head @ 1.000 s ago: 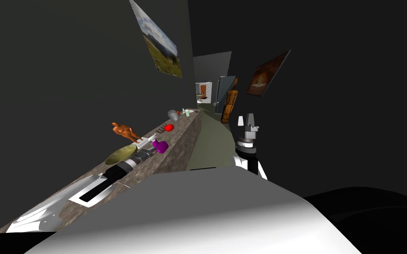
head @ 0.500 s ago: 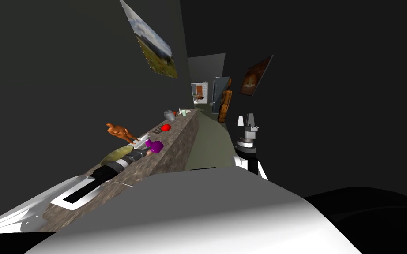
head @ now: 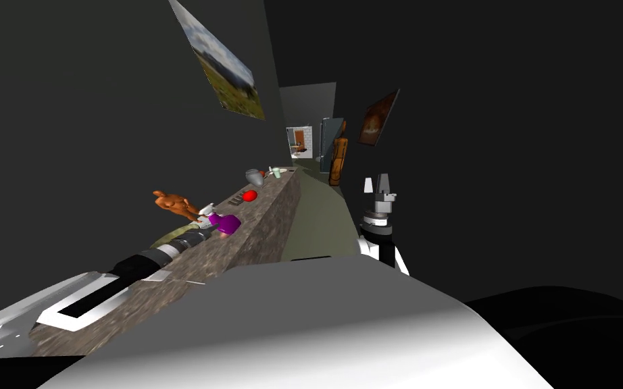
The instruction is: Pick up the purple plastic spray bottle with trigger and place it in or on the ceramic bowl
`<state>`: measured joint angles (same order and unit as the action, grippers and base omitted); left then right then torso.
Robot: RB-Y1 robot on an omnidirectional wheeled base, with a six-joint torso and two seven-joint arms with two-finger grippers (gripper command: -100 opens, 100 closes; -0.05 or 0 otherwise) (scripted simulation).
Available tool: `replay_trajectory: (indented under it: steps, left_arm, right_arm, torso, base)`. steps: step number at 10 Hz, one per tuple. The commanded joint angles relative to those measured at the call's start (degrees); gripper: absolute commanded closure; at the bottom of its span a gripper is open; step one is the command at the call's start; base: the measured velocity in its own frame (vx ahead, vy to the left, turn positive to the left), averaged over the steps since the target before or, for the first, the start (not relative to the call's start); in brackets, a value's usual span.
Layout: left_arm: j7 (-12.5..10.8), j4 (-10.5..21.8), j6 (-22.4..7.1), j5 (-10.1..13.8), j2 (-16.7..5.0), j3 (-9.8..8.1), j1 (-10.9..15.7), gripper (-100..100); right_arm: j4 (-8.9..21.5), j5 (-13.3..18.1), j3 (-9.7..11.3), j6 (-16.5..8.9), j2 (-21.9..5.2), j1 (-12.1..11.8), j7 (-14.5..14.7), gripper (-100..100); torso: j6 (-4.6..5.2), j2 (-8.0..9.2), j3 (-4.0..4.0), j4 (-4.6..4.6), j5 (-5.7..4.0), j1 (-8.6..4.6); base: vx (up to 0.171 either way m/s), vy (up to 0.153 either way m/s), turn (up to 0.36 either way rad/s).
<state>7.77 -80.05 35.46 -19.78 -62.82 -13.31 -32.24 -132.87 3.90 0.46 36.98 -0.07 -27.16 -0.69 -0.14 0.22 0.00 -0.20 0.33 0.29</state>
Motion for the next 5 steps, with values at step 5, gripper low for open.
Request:
replay_trajectory:
  steps: [5]
  left_arm:
    - [-2.9, 8.5, 4.1, 2.6, -4.6, -3.14, 0.9, 100]
  right_arm:
    - [0.0, 0.0, 0.0, 0.0, 0.0, 0.0, 0.0, 0]
  torso:
    - [-0.04, 0.11, 0.07, 0.04, 0.05, 0.32]
  base:
    - [-0.103, 0.075, -0.129]
